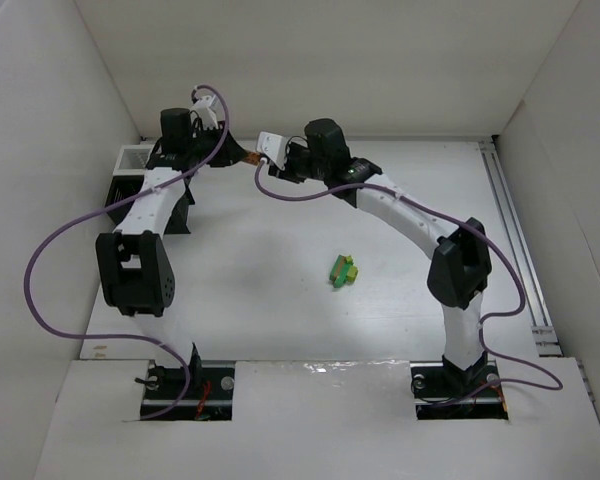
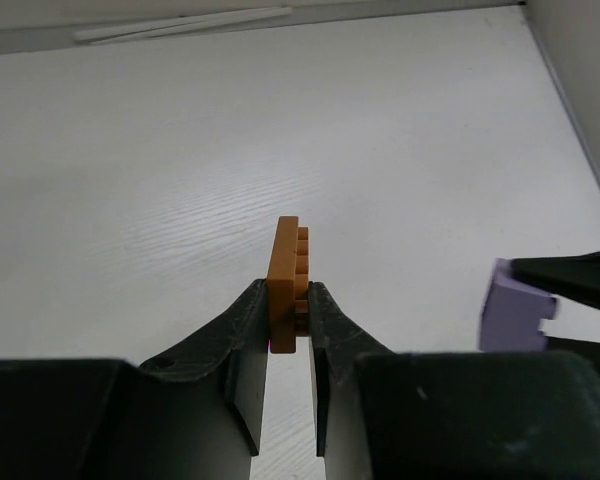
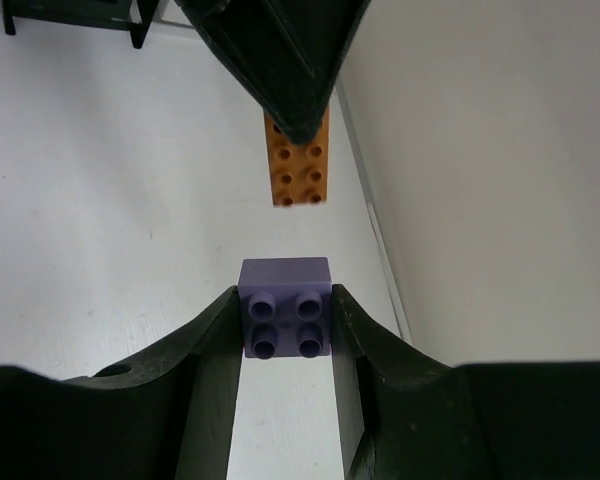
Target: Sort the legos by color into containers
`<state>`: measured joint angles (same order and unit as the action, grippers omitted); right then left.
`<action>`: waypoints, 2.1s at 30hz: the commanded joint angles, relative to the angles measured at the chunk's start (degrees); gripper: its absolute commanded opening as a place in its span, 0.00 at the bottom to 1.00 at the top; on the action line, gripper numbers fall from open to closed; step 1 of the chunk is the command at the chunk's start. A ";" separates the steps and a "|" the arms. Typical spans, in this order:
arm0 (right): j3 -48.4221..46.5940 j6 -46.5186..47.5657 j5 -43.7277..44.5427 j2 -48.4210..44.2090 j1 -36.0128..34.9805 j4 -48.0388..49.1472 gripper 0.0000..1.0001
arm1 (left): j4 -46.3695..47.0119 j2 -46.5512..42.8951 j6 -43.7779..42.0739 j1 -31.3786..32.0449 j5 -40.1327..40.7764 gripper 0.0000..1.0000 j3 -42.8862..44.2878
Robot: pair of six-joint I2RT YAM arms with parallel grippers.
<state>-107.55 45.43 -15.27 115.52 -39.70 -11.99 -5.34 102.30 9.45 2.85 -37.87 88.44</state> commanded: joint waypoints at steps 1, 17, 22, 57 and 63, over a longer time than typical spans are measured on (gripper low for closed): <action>0.32 -1.13 -1.87 -4.78 -0.20 2.67 0.00 | 1.56 -5.79 -2.42 -0.39 6.49 0.00 -2.13; 1.64 -25.38 -5.01 -2.68 11.65 9.08 0.00 | -3.34 -23.81 -5.14 -9.35 10.08 0.00 -12.33; 2.87 -30.56 -8.90 -2.67 13.42 12.33 0.00 | -10.38 -26.72 -8.04 -16.11 17.03 0.00 -14.88; 8.49 -41.74 -23.59 -2.23 16.59 24.47 0.00 | -14.18 -11.96 -20.27 -30.89 24.16 0.00 -1.43; 8.49 -42.97 -26.65 -2.23 16.06 24.47 0.00 | -11.71 -10.28 -19.12 -29.75 22.13 0.05 -1.43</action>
<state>-97.49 3.75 -38.41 114.69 -22.98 8.23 -20.78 92.27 -11.05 -27.49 -13.98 84.25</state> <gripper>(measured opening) 0.421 0.152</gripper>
